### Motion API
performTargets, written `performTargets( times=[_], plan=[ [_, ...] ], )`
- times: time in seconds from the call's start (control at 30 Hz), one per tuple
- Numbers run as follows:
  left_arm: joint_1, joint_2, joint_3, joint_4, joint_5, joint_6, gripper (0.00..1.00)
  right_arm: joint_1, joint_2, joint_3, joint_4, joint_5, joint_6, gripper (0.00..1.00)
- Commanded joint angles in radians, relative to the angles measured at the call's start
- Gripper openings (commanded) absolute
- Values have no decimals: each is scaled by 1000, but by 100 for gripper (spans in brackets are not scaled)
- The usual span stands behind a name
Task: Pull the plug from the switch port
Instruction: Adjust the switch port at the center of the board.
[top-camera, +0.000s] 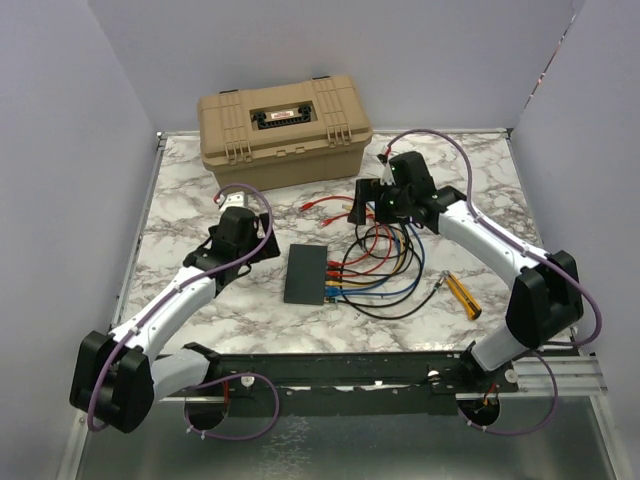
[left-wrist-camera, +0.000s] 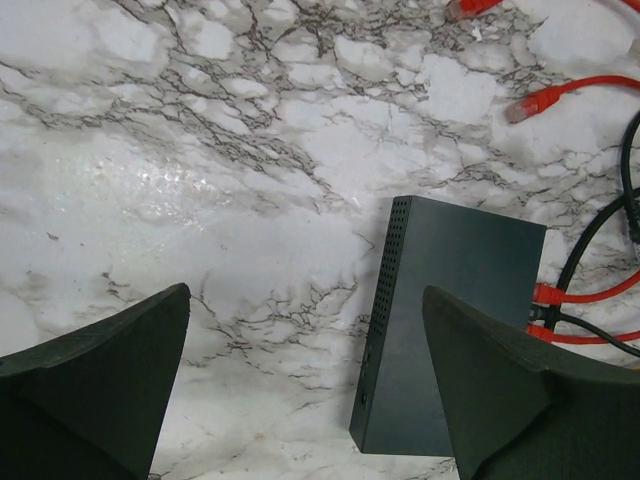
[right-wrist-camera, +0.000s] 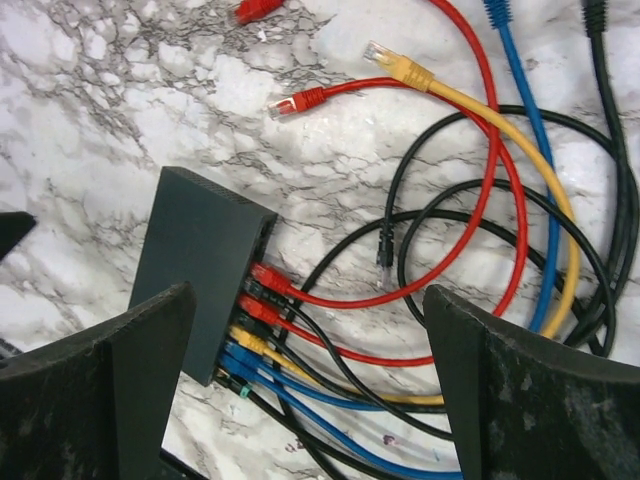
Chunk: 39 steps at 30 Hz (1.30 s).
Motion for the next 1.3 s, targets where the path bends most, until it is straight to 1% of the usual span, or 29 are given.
performTargets(
  times=[0.0, 0.17, 0.33, 0.5, 0.63, 0.93, 1.0, 1.17, 1.27],
  plan=[
    [8, 75, 16, 0, 85, -45, 99, -14, 92, 38, 5, -159, 48, 100],
    [12, 151, 27, 14, 172, -65, 99, -28, 172, 65, 27, -316, 85, 100],
    [32, 178, 39, 30, 265, -63, 99, -40, 244, 98, 32, -449, 100, 100],
    [87, 199, 17, 76, 394, -74, 96, -40, 279, 59, 98, -582, 124, 99],
    [111, 241, 4, 108, 478, -84, 92, -40, 301, 41, 121, -644, 119, 98],
    [113, 309, -20, 162, 539, -129, 83, -40, 330, 12, 135, -682, 109, 96],
    [112, 325, -29, 176, 550, -133, 81, -40, 340, 8, 140, -687, 107, 94],
    [113, 346, -53, 210, 564, -136, 76, -40, 386, 35, 119, -706, 73, 80],
    [112, 359, -66, 217, 563, -135, 73, -40, 421, 45, 126, -715, 62, 75]
  ],
)
